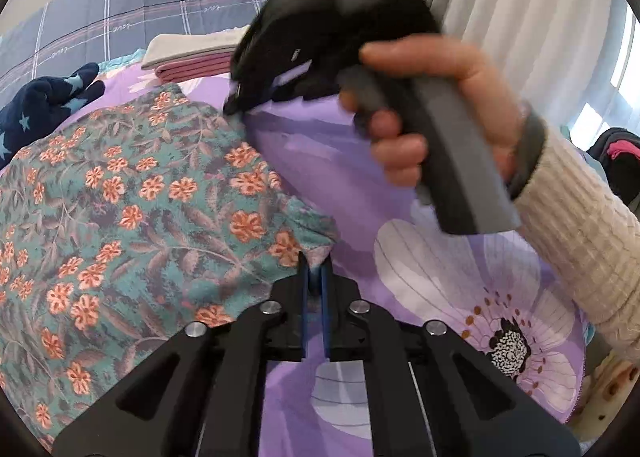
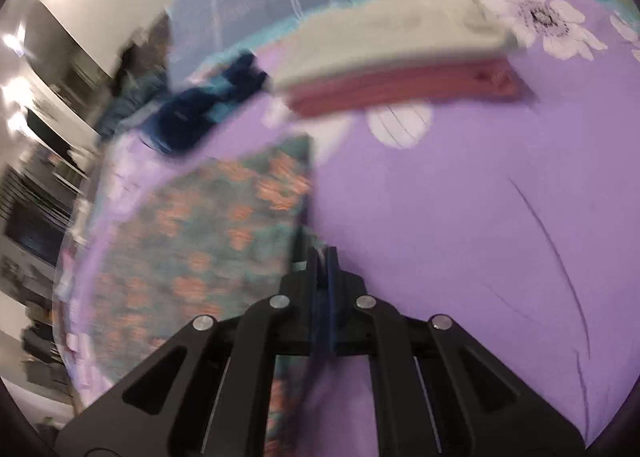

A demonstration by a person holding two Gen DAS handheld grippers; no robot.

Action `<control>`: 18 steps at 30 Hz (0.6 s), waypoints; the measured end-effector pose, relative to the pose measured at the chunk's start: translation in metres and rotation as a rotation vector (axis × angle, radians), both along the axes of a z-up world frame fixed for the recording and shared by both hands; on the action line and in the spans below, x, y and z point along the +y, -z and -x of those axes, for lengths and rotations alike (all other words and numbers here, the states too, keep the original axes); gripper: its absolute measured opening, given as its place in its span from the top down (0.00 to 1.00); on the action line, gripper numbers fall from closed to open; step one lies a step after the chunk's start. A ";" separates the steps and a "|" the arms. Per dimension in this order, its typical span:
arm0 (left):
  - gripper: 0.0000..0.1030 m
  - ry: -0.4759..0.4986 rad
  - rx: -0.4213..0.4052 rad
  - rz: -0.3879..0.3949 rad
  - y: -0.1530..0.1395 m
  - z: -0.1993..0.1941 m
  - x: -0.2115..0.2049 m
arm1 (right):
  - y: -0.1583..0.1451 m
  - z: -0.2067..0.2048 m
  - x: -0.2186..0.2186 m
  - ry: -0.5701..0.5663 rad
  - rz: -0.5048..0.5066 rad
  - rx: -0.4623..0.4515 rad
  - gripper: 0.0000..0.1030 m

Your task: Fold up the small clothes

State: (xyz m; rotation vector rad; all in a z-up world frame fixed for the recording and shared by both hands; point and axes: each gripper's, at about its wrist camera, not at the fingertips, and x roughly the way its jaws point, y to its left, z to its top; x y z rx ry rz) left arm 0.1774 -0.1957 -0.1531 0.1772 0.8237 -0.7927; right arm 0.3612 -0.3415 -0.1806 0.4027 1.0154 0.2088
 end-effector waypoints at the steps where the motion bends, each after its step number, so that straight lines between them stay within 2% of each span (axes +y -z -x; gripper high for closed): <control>1: 0.92 0.007 -0.001 0.010 -0.001 0.002 0.002 | 0.002 0.004 -0.002 0.002 -0.015 -0.004 0.95; 3: 0.89 0.031 0.004 0.039 -0.003 0.007 0.004 | -0.006 0.016 -0.002 -0.019 0.006 -0.040 0.90; 5: 0.83 0.044 0.003 0.038 -0.003 0.012 0.003 | -0.017 0.034 -0.001 -0.043 0.048 -0.088 0.90; 7: 0.82 0.056 0.003 0.032 -0.002 0.014 0.001 | -0.024 0.050 -0.001 -0.062 0.064 -0.110 0.85; 9: 0.81 0.064 0.010 0.039 -0.002 0.015 0.001 | -0.029 0.068 -0.002 -0.085 0.060 -0.111 0.82; 11: 0.79 0.066 0.012 0.052 -0.004 0.019 0.006 | -0.027 0.088 -0.005 -0.131 0.015 -0.098 0.76; 12: 0.78 0.065 0.011 0.058 -0.006 0.022 0.010 | -0.027 0.088 -0.005 -0.131 0.015 -0.098 0.69; 13: 0.75 0.060 0.005 0.059 -0.007 0.022 0.016 | -0.024 0.098 -0.003 -0.170 -0.024 -0.093 0.62; 14: 0.66 0.046 -0.003 0.053 -0.007 0.023 0.022 | -0.022 0.104 -0.001 -0.198 -0.053 -0.093 0.60; 15: 0.62 0.020 -0.016 0.043 -0.008 0.025 0.031 | -0.018 0.113 0.000 -0.231 -0.079 -0.094 0.58; 17: 0.61 -0.038 -0.034 0.017 -0.007 0.028 0.051 | -0.013 0.123 0.010 -0.276 -0.077 -0.097 0.48; 18: 0.61 -0.064 -0.036 0.005 -0.007 0.028 0.059 | -0.009 0.125 0.017 -0.292 -0.075 -0.090 0.50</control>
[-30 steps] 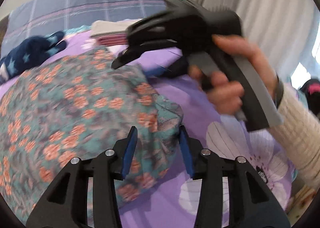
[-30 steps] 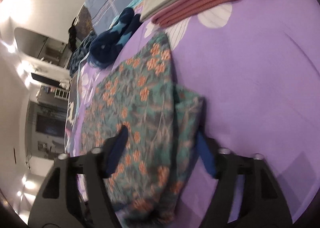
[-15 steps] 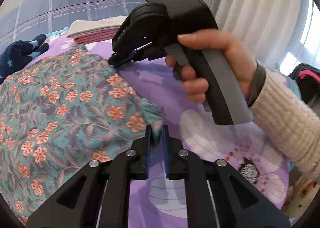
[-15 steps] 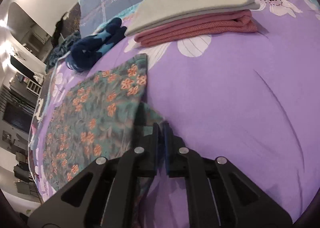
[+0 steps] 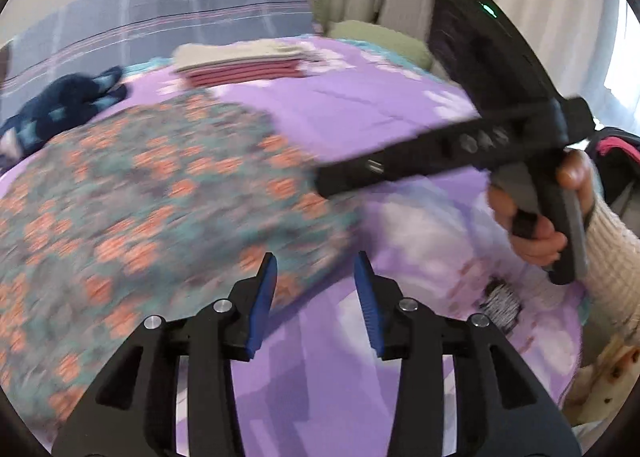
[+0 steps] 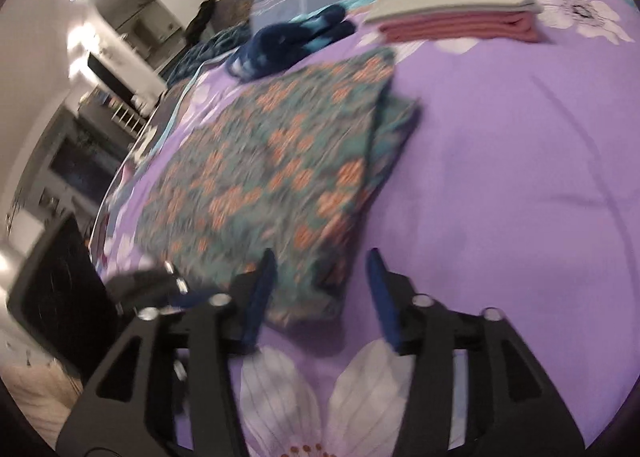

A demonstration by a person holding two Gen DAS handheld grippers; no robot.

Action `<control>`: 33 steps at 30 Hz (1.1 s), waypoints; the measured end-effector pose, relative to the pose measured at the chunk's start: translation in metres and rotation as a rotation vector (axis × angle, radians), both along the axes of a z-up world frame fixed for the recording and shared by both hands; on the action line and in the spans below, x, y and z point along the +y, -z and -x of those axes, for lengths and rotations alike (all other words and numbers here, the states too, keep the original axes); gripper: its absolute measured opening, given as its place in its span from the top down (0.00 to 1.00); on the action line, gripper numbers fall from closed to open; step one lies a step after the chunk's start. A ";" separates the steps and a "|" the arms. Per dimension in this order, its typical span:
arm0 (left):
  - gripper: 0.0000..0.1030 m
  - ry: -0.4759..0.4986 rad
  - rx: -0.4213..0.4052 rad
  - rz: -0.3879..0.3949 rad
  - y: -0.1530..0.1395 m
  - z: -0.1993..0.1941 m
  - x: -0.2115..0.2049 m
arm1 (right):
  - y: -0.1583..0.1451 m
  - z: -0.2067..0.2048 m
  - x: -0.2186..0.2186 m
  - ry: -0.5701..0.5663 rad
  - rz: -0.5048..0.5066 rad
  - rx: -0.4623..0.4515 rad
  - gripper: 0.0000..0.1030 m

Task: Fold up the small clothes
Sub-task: 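Fold the shirt edge over with the left gripper and release it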

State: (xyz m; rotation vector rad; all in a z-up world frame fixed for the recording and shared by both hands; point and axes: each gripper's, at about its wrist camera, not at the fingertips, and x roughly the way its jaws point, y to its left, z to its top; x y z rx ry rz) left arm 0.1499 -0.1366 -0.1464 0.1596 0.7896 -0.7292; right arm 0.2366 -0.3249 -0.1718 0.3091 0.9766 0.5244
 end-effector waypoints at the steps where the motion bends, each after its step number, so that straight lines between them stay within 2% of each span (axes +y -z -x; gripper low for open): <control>1: 0.61 -0.036 -0.003 -0.010 -0.001 -0.001 0.011 | 0.004 0.000 0.006 -0.005 0.008 0.017 0.77; 2: 0.61 -0.075 -0.007 -0.017 -0.002 0.000 0.023 | 0.009 -0.002 0.014 0.003 0.036 0.054 0.93; 4: 0.60 -0.168 -0.026 -0.013 -0.008 0.003 0.059 | 0.011 0.002 0.016 0.060 0.072 0.100 0.93; 6: 0.58 -0.267 -0.047 0.009 -0.016 0.008 0.103 | 0.002 0.009 0.008 0.112 0.076 0.096 0.92; 9: 0.55 -0.443 -0.057 0.013 -0.020 0.009 0.173 | -0.001 0.013 -0.002 0.204 0.194 0.124 0.86; 11: 0.55 -0.549 -0.059 0.009 -0.021 0.012 0.213 | -0.002 0.016 -0.003 0.227 0.201 0.151 0.86; 13: 0.55 -0.653 -0.068 0.003 -0.021 0.016 0.256 | -0.016 0.024 0.009 0.279 0.289 0.111 0.77; 14: 0.55 -0.695 -0.068 0.003 -0.021 0.019 0.272 | -0.024 0.028 0.017 0.303 0.359 0.062 0.76; 15: 0.55 -0.733 -0.059 0.021 -0.019 0.022 0.291 | -0.039 0.035 0.037 0.312 0.446 -0.030 0.72; 16: 0.55 -0.752 -0.046 0.045 -0.018 0.025 0.306 | -0.047 0.036 0.051 0.298 0.468 -0.075 0.68; 19: 0.55 -0.788 -0.029 0.080 -0.009 0.028 0.330 | -0.069 0.051 0.114 0.146 0.474 -0.224 0.62; 20: 0.55 -0.790 -0.029 0.082 -0.006 0.031 0.332 | -0.072 0.059 0.151 0.048 0.482 -0.292 0.61; 23: 0.55 -0.781 -0.015 0.121 0.003 0.036 0.341 | -0.063 0.080 0.231 -0.137 0.516 -0.443 0.62; 25: 0.55 -0.777 -0.009 0.142 0.007 0.035 0.341 | -0.047 0.099 0.287 -0.279 0.547 -0.543 0.63; 28: 0.55 -0.760 -0.001 0.205 0.011 0.039 0.353 | -0.022 0.115 0.345 -0.418 0.613 -0.619 0.63; 33: 0.55 -0.749 0.051 0.321 0.017 0.039 0.379 | 0.008 0.101 0.396 -0.494 0.712 -0.647 0.62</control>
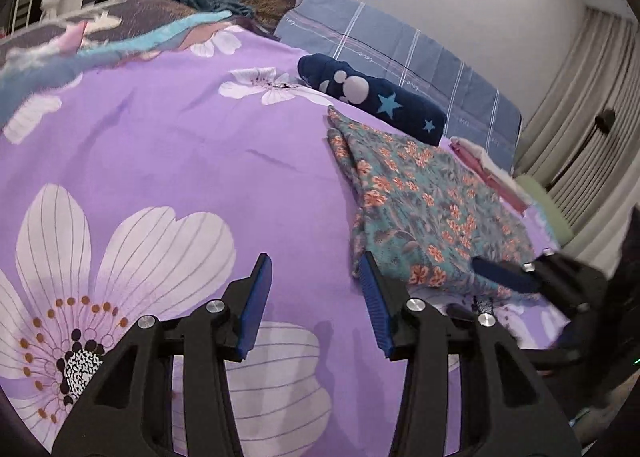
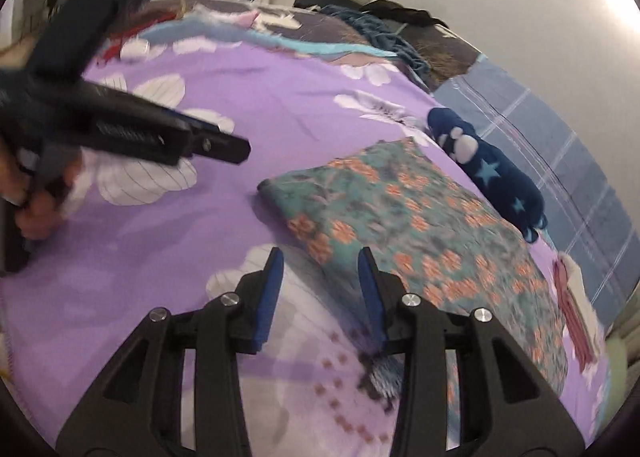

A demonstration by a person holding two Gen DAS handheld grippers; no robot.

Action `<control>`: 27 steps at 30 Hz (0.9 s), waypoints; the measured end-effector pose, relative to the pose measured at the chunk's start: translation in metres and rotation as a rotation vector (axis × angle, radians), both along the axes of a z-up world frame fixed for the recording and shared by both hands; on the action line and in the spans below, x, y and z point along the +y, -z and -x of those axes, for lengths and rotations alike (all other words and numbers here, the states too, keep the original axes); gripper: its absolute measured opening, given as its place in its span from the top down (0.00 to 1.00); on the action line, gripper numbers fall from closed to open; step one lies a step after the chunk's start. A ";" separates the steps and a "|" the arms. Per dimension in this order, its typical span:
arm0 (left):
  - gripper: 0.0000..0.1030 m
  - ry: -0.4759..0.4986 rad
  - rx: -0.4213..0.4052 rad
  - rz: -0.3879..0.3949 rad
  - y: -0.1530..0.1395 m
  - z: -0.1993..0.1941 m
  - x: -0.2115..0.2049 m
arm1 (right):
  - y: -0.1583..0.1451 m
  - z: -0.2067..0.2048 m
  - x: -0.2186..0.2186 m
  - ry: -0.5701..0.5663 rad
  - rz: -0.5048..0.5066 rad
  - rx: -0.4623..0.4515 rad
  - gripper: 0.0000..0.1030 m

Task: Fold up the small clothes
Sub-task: 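Fold the shirt edge over with the left gripper and release it, then grasp the teal shirt edge with the left gripper while the right gripper grasps beside it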

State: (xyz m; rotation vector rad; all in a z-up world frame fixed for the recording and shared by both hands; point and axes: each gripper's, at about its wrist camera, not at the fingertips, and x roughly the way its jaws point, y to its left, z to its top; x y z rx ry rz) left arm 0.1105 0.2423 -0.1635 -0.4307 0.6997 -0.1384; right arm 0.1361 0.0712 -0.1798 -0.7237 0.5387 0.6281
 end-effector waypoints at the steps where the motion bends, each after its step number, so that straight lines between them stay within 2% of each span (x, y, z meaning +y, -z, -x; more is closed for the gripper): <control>1: 0.55 0.008 -0.002 0.015 -0.001 -0.003 0.004 | 0.004 -0.001 0.009 0.001 0.019 -0.018 0.60; 3: 0.55 0.036 -0.011 0.004 -0.010 -0.014 0.010 | 0.013 -0.011 0.019 -0.003 0.058 -0.058 0.59; 5: 0.55 0.084 -0.026 -0.043 -0.019 -0.033 0.011 | 0.020 -0.015 0.031 -0.009 0.075 -0.072 0.58; 7: 0.51 0.141 -0.021 -0.046 -0.021 -0.057 0.014 | 0.024 -0.019 0.038 -0.012 0.081 -0.079 0.58; 11: 0.51 0.277 0.072 0.061 -0.006 -0.123 0.011 | 0.032 -0.019 0.046 -0.013 0.105 -0.096 0.57; 14: 0.49 0.386 0.138 0.127 0.007 -0.173 -0.009 | 0.035 -0.023 0.054 -0.011 0.121 -0.113 0.56; 17: 0.50 0.410 0.150 0.137 0.017 -0.203 -0.023 | 0.037 -0.030 0.065 0.000 0.133 -0.131 0.59; 18: 0.57 0.407 0.128 0.122 0.017 -0.211 -0.027 | 0.039 -0.033 0.068 -0.002 0.137 -0.136 0.68; 19: 0.91 0.386 0.119 0.100 0.017 -0.217 -0.029 | 0.041 -0.036 0.071 -0.012 0.143 -0.132 0.97; 21: 0.94 0.351 0.113 0.111 0.013 -0.224 -0.028 | 0.045 -0.042 0.076 -0.014 0.161 -0.123 0.96; 22: 0.94 0.346 0.074 0.117 0.006 -0.220 -0.027 | 0.040 -0.044 0.075 -0.013 0.140 -0.111 0.97; 25: 0.93 0.373 0.004 0.057 -0.008 -0.210 -0.029 | 0.015 -0.047 0.070 0.011 0.028 -0.046 0.96; 27: 0.92 0.363 0.051 0.048 0.004 -0.216 -0.027 | 0.011 -0.058 0.067 0.031 -0.012 0.022 0.96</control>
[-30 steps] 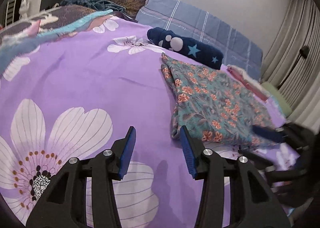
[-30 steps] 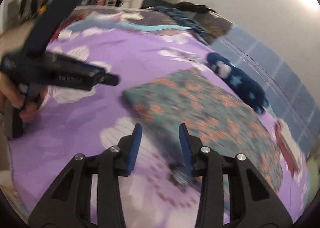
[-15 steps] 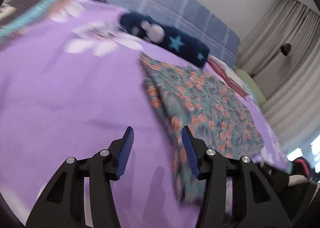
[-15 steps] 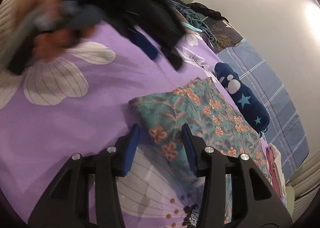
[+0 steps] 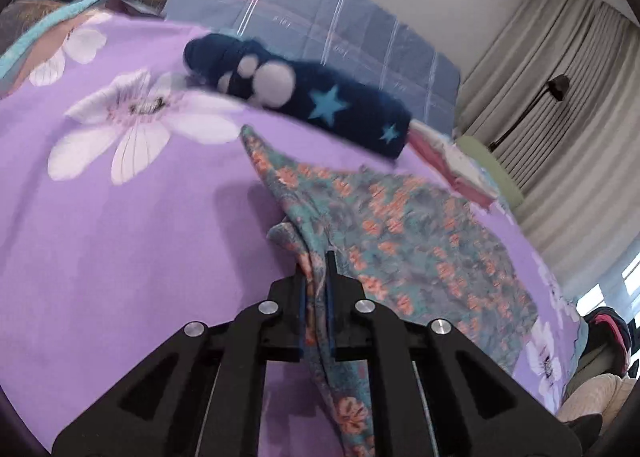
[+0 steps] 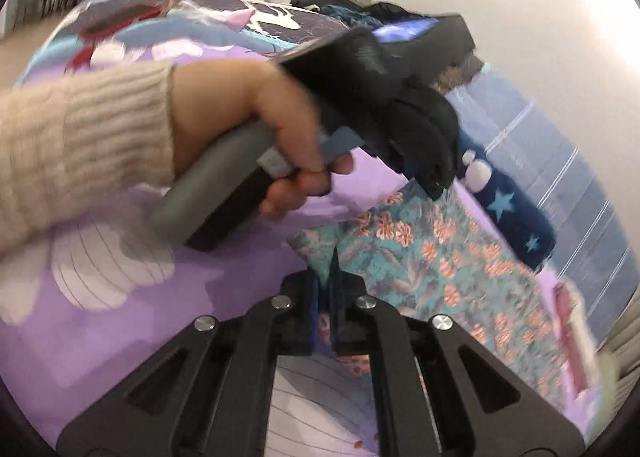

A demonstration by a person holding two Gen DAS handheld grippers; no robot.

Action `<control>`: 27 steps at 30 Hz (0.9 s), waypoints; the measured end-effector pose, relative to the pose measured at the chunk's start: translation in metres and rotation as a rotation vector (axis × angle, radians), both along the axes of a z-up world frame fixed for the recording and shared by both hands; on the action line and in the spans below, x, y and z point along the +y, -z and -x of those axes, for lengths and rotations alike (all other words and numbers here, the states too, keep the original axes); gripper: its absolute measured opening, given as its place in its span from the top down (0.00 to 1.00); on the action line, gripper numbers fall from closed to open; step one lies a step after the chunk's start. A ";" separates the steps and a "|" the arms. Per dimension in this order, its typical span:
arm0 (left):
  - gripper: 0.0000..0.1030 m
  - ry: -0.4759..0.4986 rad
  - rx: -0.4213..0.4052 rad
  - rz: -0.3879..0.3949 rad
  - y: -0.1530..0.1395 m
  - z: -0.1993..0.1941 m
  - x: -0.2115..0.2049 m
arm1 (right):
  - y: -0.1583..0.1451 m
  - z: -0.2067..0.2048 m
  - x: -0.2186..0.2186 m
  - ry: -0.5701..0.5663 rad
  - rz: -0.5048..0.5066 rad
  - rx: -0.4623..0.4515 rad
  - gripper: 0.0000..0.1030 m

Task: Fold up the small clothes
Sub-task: 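Grasp the teal shirt edge with the left gripper while the right gripper grasps beside it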

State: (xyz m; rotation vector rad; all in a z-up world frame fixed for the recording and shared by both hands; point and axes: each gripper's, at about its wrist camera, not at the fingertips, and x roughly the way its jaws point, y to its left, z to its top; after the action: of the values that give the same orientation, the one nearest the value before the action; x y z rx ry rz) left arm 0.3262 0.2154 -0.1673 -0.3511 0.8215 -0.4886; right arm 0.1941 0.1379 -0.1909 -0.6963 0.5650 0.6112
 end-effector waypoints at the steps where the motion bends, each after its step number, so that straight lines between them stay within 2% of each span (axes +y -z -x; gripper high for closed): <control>1: 0.87 -0.008 0.037 -0.014 0.010 -0.003 0.000 | 0.004 -0.005 0.001 0.004 -0.001 0.030 0.96; 2: 0.86 -0.010 0.061 -0.020 0.019 -0.005 0.000 | 0.011 -0.011 0.000 0.013 0.003 0.068 0.96; 3: 0.85 -0.009 0.050 0.022 0.022 -0.004 0.004 | 0.017 -0.009 0.001 0.025 0.008 0.088 0.95; 5: 0.84 -0.013 0.060 0.063 0.023 -0.005 0.011 | 0.018 -0.004 0.001 0.019 0.010 0.062 0.93; 10: 0.84 -0.009 0.045 0.023 0.020 -0.003 0.005 | 0.017 0.001 0.002 0.009 0.014 0.052 0.89; 14: 0.84 -0.009 0.049 0.030 0.021 -0.005 0.005 | 0.017 -0.001 -0.002 0.022 -0.010 0.074 0.83; 17: 0.79 -0.010 0.051 0.025 0.018 -0.003 0.004 | 0.014 0.000 -0.010 0.040 -0.014 0.080 0.68; 19: 0.57 0.007 0.045 0.039 0.014 0.001 0.002 | 0.012 0.006 -0.015 0.051 -0.004 0.063 0.55; 20: 0.46 0.023 0.037 0.047 0.012 0.003 0.001 | 0.013 0.011 -0.018 0.054 0.014 0.042 0.54; 23: 0.44 0.043 0.020 0.006 0.010 0.005 -0.010 | 0.021 0.015 -0.012 0.055 0.072 -0.005 0.53; 25: 0.44 0.038 0.031 0.006 0.011 -0.001 -0.013 | 0.024 0.015 0.002 0.053 0.108 -0.075 0.53; 27: 0.50 0.026 0.048 0.019 0.012 -0.009 -0.012 | 0.029 0.011 0.017 0.056 0.137 -0.137 0.57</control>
State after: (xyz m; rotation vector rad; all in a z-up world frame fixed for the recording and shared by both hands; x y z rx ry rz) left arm 0.3351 0.2035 -0.1789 -0.3712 0.8694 -0.5143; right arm 0.1832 0.1548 -0.2196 -0.8416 0.5002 0.4716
